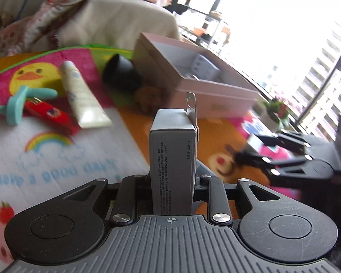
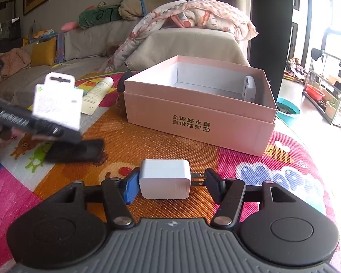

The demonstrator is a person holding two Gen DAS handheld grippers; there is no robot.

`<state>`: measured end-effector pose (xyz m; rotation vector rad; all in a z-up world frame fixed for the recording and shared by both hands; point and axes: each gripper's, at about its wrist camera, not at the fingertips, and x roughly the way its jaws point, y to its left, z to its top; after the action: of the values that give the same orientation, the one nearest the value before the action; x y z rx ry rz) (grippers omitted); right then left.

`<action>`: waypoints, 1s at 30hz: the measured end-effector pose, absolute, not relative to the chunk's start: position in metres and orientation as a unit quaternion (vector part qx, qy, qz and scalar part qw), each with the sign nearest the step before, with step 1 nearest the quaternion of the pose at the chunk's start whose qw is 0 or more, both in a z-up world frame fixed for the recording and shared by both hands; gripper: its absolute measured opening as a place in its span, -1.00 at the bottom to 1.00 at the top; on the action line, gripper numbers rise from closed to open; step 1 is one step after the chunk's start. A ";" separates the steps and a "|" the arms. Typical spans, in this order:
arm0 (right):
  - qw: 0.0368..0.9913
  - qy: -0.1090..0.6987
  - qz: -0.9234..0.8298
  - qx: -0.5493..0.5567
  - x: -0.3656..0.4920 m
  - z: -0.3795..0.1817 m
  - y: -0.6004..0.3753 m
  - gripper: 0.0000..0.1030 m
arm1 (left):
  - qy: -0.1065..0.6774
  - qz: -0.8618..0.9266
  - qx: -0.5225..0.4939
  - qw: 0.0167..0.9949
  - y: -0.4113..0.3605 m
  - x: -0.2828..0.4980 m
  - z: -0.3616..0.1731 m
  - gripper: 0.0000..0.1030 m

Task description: Organize rigid objects

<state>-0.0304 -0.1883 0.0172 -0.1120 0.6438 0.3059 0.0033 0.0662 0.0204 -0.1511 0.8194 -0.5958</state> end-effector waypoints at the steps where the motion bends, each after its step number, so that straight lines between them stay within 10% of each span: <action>1: 0.935 0.316 0.149 -0.055 -0.030 0.017 -0.188 0.18 | 0.390 -0.287 -0.070 0.872 0.065 -0.002 0.023 -0.45; 10: 0.935 0.320 0.144 -0.055 -0.029 0.017 -0.189 0.18 | 0.246 -0.160 -0.123 0.948 0.110 0.023 0.077 -0.35; 19: 0.936 0.321 0.140 -0.045 -0.028 0.017 -0.192 0.18 | 0.311 0.026 -0.291 0.904 0.191 0.114 0.012 -0.38; 30: 0.917 0.318 0.225 -0.081 0.058 0.118 -0.122 0.18 | 0.357 -0.171 -0.101 0.913 0.132 0.086 0.018 -0.40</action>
<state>0.0584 -0.1220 0.1185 -0.1676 0.6548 0.4633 0.0865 0.1324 0.0185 -0.2087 0.7345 -0.3518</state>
